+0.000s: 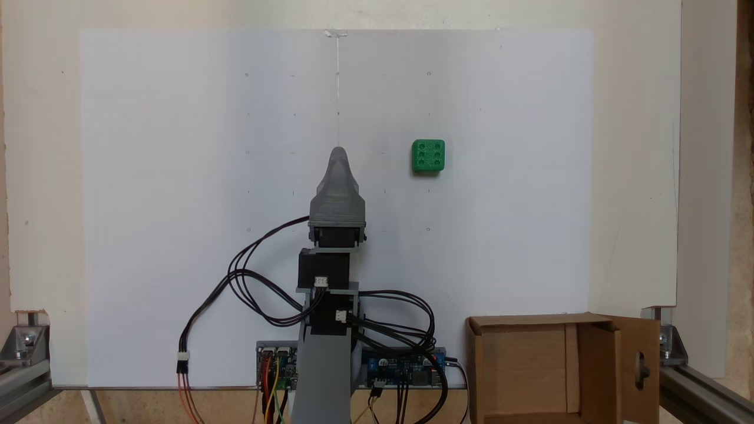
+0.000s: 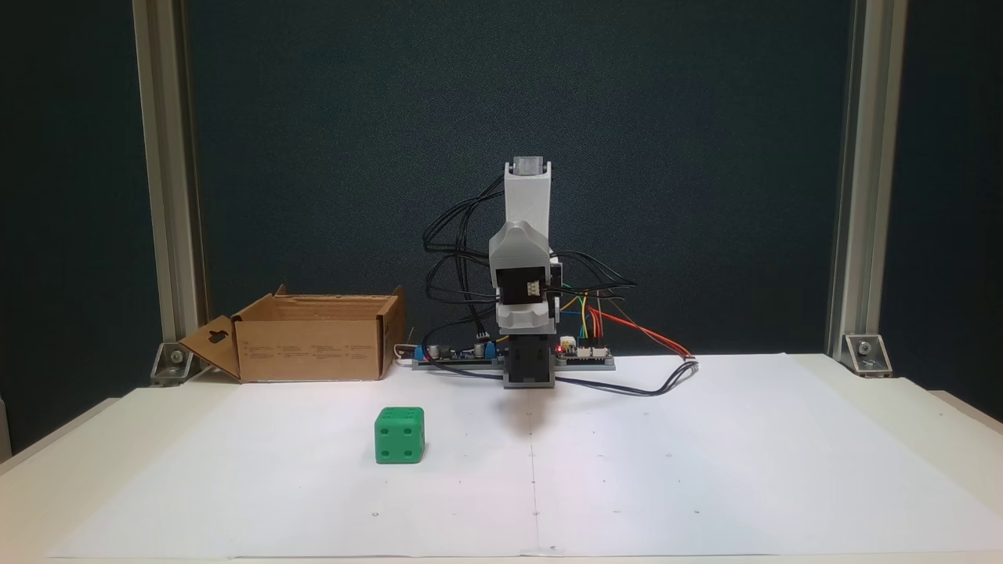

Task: Grasp a green dice and put it in the bin.

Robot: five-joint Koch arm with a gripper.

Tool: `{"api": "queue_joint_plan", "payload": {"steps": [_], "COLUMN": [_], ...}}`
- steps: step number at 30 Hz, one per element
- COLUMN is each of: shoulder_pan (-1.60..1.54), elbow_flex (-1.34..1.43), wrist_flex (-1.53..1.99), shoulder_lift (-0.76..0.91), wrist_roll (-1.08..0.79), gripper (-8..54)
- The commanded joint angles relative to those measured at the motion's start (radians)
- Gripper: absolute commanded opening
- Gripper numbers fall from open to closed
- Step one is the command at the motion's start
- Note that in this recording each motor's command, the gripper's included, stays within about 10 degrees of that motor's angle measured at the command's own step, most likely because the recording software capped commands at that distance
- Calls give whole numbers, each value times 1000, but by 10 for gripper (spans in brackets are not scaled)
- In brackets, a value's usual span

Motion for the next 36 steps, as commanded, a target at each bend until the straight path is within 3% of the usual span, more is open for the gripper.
{"api": "queue_joint_plan", "payload": {"steps": [1,36], "shoulder_pan": [18,18], "elbow_flex": [49,49], "wrist_flex": [-167,-126], "shoulder_lift": [107,103], "wrist_roll": [-115,-127], "gripper": [446,440]}}
